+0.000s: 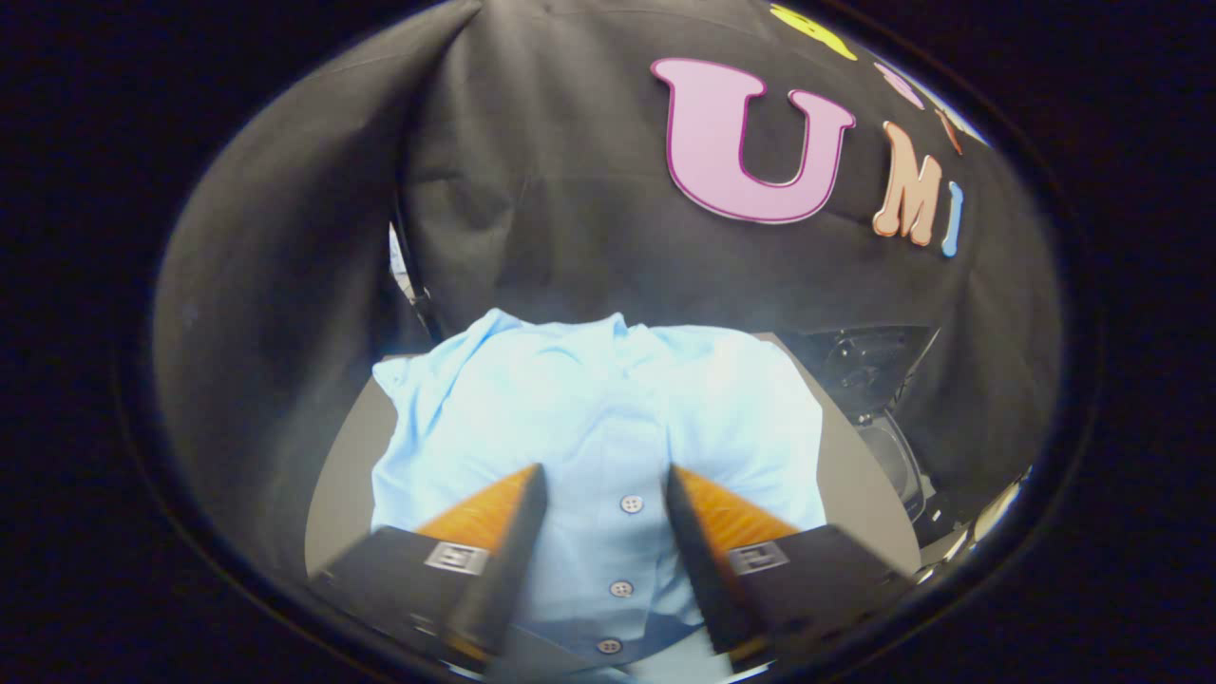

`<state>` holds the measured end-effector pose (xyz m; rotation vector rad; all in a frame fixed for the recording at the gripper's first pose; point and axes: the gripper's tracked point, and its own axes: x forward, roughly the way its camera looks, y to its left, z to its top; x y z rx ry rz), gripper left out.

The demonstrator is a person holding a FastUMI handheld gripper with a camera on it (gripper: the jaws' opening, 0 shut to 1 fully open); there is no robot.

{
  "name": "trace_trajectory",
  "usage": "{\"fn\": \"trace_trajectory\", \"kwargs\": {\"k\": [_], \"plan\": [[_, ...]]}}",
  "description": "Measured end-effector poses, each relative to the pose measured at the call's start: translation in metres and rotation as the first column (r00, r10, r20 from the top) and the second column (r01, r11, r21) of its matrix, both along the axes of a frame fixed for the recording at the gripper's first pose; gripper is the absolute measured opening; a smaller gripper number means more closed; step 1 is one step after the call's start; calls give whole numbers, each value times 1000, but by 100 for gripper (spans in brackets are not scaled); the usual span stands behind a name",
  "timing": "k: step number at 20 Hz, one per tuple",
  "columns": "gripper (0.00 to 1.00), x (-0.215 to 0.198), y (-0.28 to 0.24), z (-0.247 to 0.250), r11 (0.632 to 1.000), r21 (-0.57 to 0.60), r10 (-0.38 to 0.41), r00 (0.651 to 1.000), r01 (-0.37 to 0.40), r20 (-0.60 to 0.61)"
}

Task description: Put the clothes into the washing machine and then close the washing machine lid.

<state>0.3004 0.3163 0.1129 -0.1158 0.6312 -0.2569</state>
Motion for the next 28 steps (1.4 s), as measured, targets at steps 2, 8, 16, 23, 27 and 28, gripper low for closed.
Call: {"fn": "trace_trajectory", "kwargs": {"k": [2, 8, 16, 23, 27, 28], "plan": [[26, 2, -4, 0, 997, -73, 7, 1000, -7, 3], [7, -30, -3, 3, 989, -146, -11, 1000, 7, -25], [1, -56, -6, 16, 999, -3, 37, 990, -37, 138], [0, -72, -22, 83, 993, -110, 61, 956, -30, 287], [0, -85, -53, 116, 995, -95, 20, 930, 16, 366], [0, -90, -61, 125, 995, -94, 16, 919, 23, 393]]}}
